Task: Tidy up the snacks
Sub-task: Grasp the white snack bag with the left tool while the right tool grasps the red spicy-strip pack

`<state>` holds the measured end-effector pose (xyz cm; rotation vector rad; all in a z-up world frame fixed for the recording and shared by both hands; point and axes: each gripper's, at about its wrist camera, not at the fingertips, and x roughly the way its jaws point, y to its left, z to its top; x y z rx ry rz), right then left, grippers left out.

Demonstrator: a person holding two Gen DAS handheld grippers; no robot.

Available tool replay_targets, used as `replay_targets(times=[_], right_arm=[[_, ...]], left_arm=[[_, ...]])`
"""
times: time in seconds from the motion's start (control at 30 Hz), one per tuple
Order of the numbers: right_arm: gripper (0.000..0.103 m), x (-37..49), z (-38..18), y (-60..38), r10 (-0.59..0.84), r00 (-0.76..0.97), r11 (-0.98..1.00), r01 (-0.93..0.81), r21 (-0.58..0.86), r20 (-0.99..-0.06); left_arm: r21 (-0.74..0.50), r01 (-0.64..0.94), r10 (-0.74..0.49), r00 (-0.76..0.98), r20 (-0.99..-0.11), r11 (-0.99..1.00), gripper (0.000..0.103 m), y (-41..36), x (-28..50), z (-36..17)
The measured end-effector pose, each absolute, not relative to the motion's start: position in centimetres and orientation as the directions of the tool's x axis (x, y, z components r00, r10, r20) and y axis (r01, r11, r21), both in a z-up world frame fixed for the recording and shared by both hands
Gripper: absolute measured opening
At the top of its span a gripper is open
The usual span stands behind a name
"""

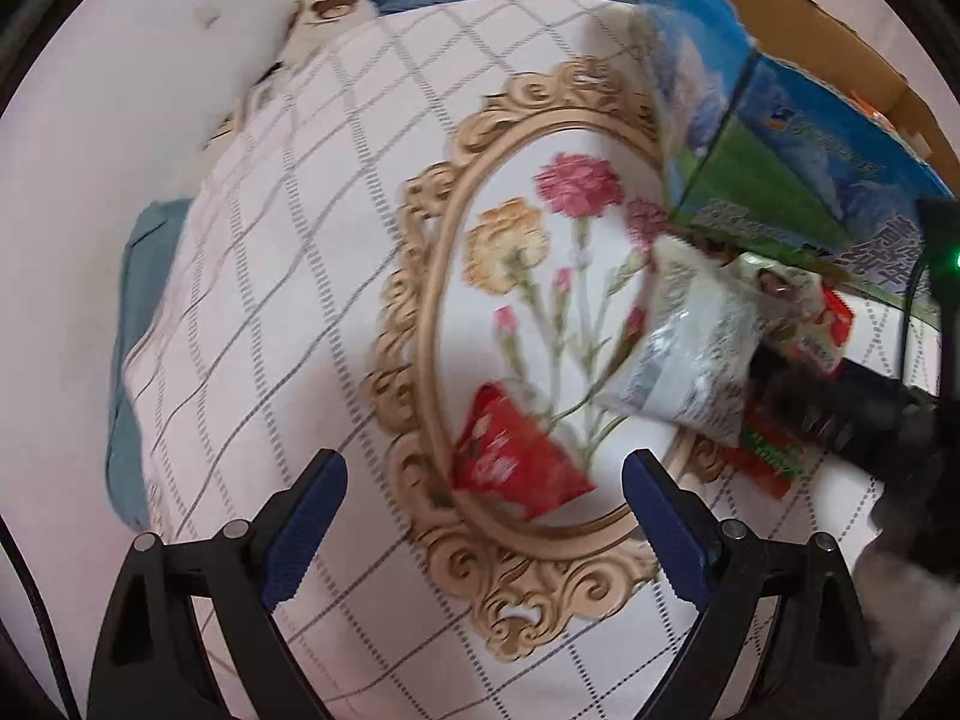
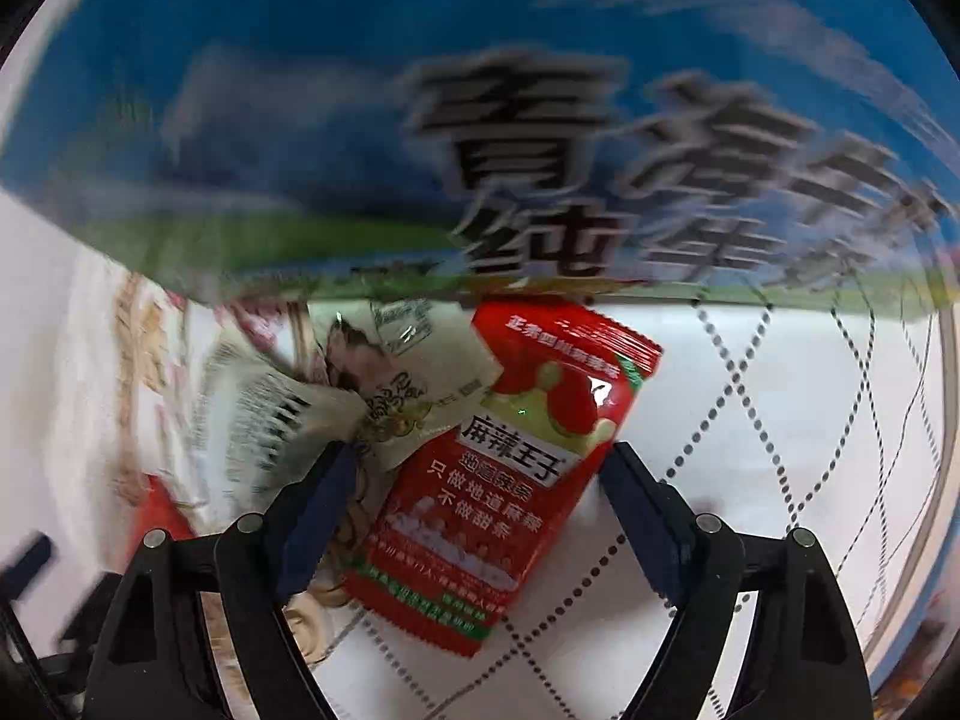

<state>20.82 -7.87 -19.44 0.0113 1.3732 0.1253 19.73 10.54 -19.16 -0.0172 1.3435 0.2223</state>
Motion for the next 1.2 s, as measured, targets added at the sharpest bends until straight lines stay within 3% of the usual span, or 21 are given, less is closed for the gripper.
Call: replay_targets(times=[0.1,0.27,0.47,0.53,0.57,0.6,0.63,0.93,1.1,1.2], right_arm=[[0.072,19.4,-19.4,-7.7,0.073,0.209,0.985,-0.167,0.038,-0.975],[0.071,15.9,-19.2,-10.5,0.069,0.161,0.978,-0.207,0.035,-0.984],[0.071,13.4,-18.7,-15.5,0.086,0.101,0.989,-0.130,0.072,-0.991],[0.071,13.0,-18.8,-17.1,0.085,0.086,0.993,-0.093,0.077,-0.993],[0.071,12.9,-18.8,-17.9,0.088,0.079,0.993,-0.079,0.082,-0.993],[0.072,12.8,-18.8,-18.4,0.091,0.069,0.994,-0.063,0.087,-0.993],[0.072,12.6,-18.9,-19.5,0.103,0.056,0.994,-0.030,0.102,-0.993],[0.076,10.0,-18.7,-24.2,0.246,0.063,0.944,0.210,0.253,-0.967],[0.075,8.7,-20.6,-22.4,0.228,0.067,0.954,0.184,0.237,-0.971],[0.067,9.5,-20.8,-20.5,0.176,0.095,0.978,0.098,0.185,-0.980]], left_arm=[[0.074,-0.129,0.099,0.197,-0.975,0.989,0.094,9.6,20.9,-19.6],[-0.031,-0.045,-0.024,0.151,-0.988,0.999,0.094,7.2,23.1,-20.8],[-0.129,0.059,-0.133,0.063,-0.989,0.990,0.094,4.1,25.6,-22.9],[-0.116,0.071,-0.122,0.077,-0.990,0.991,0.086,3.5,25.8,-23.1],[-0.097,0.076,-0.104,0.087,-0.991,0.992,0.069,3.3,25.7,-23.1],[-0.094,0.077,-0.100,0.078,-0.992,0.993,0.059,3.1,25.5,-23.3],[-0.102,0.070,-0.108,0.073,-0.992,0.992,0.058,3.0,25.3,-23.4],[-0.141,0.015,-0.141,0.022,-0.990,0.990,0.057,1.6,18.1,-24.6],[-0.190,-0.098,-0.190,0.011,-0.982,0.977,0.057,1.6,14.7,-25.4],[-0.204,-0.148,-0.204,0.015,-0.979,0.968,0.057,1.9,14.0,-25.8]])
